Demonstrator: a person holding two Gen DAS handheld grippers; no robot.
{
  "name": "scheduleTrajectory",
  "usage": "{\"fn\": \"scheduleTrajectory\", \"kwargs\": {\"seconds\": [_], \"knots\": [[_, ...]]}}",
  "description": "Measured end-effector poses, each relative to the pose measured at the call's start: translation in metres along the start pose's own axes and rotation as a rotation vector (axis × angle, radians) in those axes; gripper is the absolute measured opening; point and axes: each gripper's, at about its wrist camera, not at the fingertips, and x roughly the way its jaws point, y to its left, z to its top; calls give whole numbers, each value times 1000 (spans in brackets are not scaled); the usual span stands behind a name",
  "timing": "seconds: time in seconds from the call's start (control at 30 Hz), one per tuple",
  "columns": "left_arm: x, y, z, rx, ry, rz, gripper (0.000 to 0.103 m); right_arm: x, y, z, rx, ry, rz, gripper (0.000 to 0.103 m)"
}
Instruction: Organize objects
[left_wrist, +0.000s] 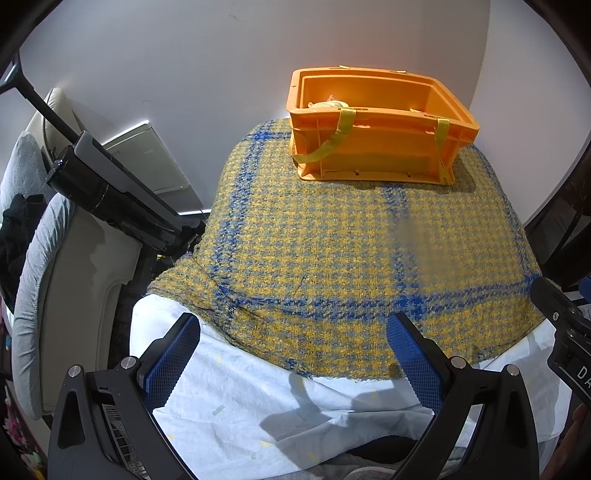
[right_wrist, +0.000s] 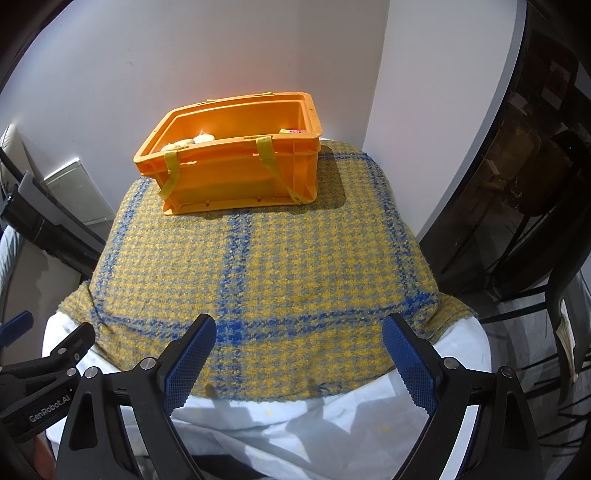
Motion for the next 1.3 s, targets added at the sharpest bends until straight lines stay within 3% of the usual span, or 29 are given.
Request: {"fn": "scheduleTrajectory", "kwargs": {"seconds": [1.3], "knots": [[1,-2,1,27,13,-17,103,0,1,0,-5,-12,-4,91]]}}
